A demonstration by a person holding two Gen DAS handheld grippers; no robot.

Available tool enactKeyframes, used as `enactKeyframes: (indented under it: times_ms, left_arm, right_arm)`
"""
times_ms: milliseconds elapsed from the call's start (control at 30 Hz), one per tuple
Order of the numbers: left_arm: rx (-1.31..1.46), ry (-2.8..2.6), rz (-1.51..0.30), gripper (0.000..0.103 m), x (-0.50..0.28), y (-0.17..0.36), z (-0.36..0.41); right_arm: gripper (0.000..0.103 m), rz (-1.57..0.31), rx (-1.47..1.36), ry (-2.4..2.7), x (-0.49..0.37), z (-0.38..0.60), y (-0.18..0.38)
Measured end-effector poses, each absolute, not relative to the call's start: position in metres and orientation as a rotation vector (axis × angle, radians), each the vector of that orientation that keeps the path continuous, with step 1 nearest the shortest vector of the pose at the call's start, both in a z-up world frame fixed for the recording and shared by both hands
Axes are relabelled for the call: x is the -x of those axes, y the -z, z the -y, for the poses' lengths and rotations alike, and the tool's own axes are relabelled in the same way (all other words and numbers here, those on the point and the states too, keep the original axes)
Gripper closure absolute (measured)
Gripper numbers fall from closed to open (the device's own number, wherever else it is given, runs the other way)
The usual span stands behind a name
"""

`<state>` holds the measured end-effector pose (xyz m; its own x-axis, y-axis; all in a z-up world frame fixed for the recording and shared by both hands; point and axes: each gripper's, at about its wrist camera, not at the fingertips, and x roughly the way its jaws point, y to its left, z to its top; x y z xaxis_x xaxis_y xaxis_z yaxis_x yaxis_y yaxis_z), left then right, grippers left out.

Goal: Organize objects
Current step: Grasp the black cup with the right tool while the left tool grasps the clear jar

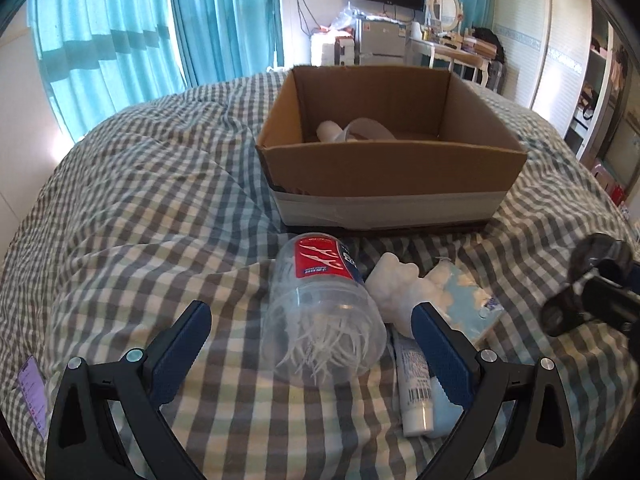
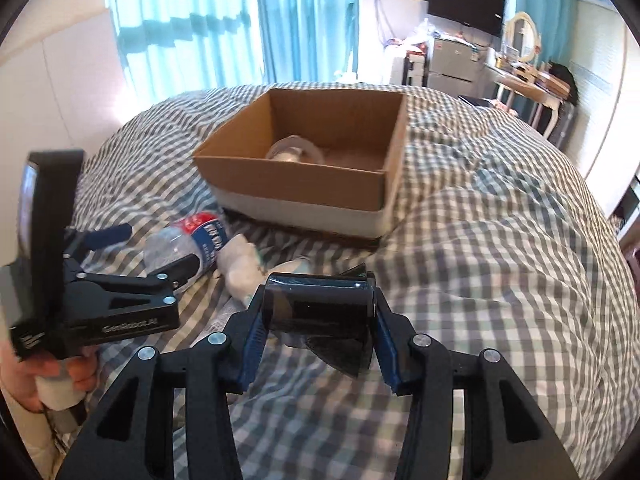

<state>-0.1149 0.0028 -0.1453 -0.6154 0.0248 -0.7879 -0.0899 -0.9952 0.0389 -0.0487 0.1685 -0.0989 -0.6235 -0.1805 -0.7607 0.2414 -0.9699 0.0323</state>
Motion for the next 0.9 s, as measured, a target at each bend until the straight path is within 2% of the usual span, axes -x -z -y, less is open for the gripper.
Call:
enactKeyframes:
  times_ms: [133,300,500,900]
  left_arm:
    - [1.431,-2.727,-0.099,0.005,0.130,0.161,-0.003]
    - [1.502,-2.662,-0.048,0.036,0.141,0.175,-0.002]
    - [1.474,-2.678,-0.089,0.037,0.134,0.173,-0.009]
    - [1.290,-2.793,-0.190,0.038,0.083,0.130,-0.011]
  right_arm:
    - [0.056,-0.061,-1.233,2.639,0.050,-0.179,0.102]
    - [0.056,-0.045,-1.235,2.632,0.050,-0.181,0.105]
    - [0.056,-0.041,-1.233,2.631,0.050,-0.183,0.107]
    - [0.056,-0.069,-1.174,2.653,0.038,-0.176,0.088]
